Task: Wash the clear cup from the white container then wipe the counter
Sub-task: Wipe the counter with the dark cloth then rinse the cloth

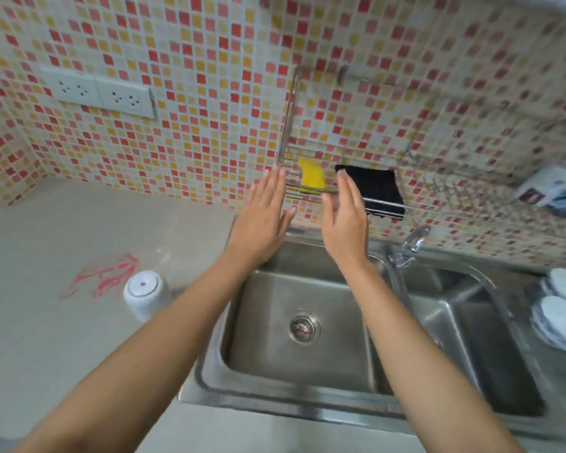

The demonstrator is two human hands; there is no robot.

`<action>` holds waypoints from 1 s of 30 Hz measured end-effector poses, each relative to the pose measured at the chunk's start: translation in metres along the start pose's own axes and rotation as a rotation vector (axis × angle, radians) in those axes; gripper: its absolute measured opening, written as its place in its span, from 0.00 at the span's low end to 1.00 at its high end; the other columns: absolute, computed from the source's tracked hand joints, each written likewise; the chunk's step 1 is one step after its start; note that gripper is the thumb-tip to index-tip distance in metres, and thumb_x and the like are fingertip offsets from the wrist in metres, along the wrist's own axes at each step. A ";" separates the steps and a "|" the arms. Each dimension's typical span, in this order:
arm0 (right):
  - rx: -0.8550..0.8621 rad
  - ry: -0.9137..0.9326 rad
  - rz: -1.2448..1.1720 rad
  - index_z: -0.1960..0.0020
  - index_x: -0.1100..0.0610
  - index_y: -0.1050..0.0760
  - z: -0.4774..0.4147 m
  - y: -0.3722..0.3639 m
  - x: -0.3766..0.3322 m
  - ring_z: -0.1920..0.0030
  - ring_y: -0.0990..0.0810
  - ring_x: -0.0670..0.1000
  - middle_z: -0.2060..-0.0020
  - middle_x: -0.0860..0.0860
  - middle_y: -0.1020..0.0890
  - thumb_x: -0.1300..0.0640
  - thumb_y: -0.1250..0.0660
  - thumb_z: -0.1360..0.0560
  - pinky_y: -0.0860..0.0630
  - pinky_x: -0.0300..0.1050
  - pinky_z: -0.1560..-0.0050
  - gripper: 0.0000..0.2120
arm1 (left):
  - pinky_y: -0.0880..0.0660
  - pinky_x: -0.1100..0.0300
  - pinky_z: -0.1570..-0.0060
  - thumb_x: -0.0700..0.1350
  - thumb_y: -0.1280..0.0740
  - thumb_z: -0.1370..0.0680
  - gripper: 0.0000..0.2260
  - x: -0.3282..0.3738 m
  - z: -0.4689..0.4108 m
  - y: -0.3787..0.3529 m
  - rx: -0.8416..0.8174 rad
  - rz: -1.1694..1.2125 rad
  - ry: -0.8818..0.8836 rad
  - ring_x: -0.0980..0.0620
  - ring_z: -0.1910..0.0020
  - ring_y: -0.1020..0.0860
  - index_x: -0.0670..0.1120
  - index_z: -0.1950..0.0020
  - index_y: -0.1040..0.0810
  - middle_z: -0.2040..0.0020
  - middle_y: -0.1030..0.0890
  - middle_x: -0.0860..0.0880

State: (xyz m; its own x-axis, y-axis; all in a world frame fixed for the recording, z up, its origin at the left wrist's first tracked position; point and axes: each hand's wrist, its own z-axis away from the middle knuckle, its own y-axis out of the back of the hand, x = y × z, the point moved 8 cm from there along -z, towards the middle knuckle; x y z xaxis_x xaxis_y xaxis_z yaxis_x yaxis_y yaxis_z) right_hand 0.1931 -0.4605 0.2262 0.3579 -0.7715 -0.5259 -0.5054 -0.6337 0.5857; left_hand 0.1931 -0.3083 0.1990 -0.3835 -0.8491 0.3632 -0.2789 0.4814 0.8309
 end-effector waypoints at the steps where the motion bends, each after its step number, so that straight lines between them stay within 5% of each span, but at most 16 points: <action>1: -0.003 -0.012 0.018 0.26 0.61 0.38 -0.013 0.006 0.008 0.27 0.37 0.52 0.28 0.55 0.33 0.53 0.42 0.18 0.42 0.42 0.28 0.23 | 0.61 0.54 0.25 0.58 0.55 0.18 0.30 0.011 -0.015 -0.005 -0.016 -0.037 -0.017 0.51 0.23 0.61 0.42 0.21 0.56 0.21 0.57 0.45; 8: -0.488 -0.363 0.252 0.22 0.58 0.53 -0.087 -0.013 0.094 0.24 0.46 0.57 0.22 0.55 0.49 0.43 0.40 0.21 0.41 0.53 0.28 0.36 | 0.69 0.53 0.28 0.63 0.61 0.20 0.33 0.027 -0.058 -0.051 -0.163 -0.347 -0.003 0.49 0.24 0.66 0.45 0.23 0.66 0.22 0.65 0.46; 10: -0.582 -0.430 0.250 0.23 0.60 0.46 -0.095 -0.022 0.106 0.28 0.37 0.59 0.25 0.57 0.40 0.42 0.37 0.23 0.33 0.53 0.33 0.36 | 0.69 0.52 0.28 0.64 0.62 0.20 0.34 0.024 -0.059 -0.055 -0.149 -0.368 0.004 0.49 0.24 0.67 0.44 0.23 0.66 0.22 0.65 0.46; 13: -0.665 -0.453 0.319 0.41 0.62 0.26 -0.097 -0.031 0.114 0.55 0.22 0.54 0.46 0.55 0.20 0.45 0.32 0.26 0.27 0.46 0.59 0.24 | 0.69 0.52 0.28 0.64 0.62 0.20 0.34 0.025 -0.061 -0.055 -0.143 -0.372 -0.006 0.49 0.24 0.66 0.45 0.23 0.66 0.22 0.65 0.47; 14: -0.667 -0.447 0.339 0.45 0.61 0.24 -0.099 -0.031 0.113 0.59 0.23 0.53 0.50 0.54 0.19 0.46 0.30 0.27 0.28 0.45 0.61 0.20 | 0.69 0.52 0.28 0.64 0.63 0.21 0.34 0.026 -0.061 -0.054 -0.136 -0.374 -0.009 0.49 0.24 0.66 0.45 0.23 0.65 0.22 0.64 0.47; 17: -0.660 -0.400 0.424 0.42 0.61 0.24 -0.105 -0.029 0.109 0.50 0.20 0.56 0.47 0.54 0.19 0.46 0.27 0.29 0.28 0.45 0.60 0.24 | 0.68 0.52 0.27 0.64 0.62 0.21 0.34 0.026 -0.062 -0.054 -0.126 -0.374 -0.006 0.49 0.24 0.65 0.45 0.23 0.64 0.22 0.62 0.47; 21: -0.667 -0.313 0.519 0.43 0.62 0.24 -0.108 -0.029 0.104 0.58 0.23 0.55 0.52 0.56 0.19 0.54 0.30 0.25 0.30 0.44 0.64 0.15 | 0.69 0.53 0.28 0.64 0.61 0.20 0.34 0.024 -0.063 -0.057 -0.143 -0.374 0.013 0.49 0.24 0.65 0.45 0.22 0.63 0.21 0.60 0.46; 26: -0.560 -0.258 0.555 0.45 0.64 0.25 -0.112 -0.024 0.094 0.52 0.20 0.59 0.52 0.58 0.20 0.65 0.36 0.24 0.28 0.47 0.62 0.08 | 0.70 0.53 0.29 0.65 0.60 0.20 0.34 0.026 -0.064 -0.057 -0.159 -0.366 0.034 0.51 0.25 0.66 0.45 0.22 0.62 0.21 0.59 0.47; 30: -0.482 -0.304 0.490 0.47 0.62 0.24 -0.110 -0.020 0.106 0.60 0.22 0.57 0.59 0.55 0.22 0.63 0.35 0.25 0.28 0.46 0.65 0.08 | 0.71 0.53 0.29 0.67 0.58 0.21 0.36 0.027 -0.064 -0.057 -0.192 -0.375 0.057 0.49 0.23 0.63 0.44 0.22 0.62 0.21 0.59 0.47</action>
State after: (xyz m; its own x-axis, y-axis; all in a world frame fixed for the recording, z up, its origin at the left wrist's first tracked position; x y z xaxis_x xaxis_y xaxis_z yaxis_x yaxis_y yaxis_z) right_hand 0.3271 -0.5357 0.2267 -0.0872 -0.9664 -0.2416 -0.1265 -0.2298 0.9650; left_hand 0.2550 -0.3723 0.1887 -0.2358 -0.9710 0.0393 -0.2189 0.0924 0.9714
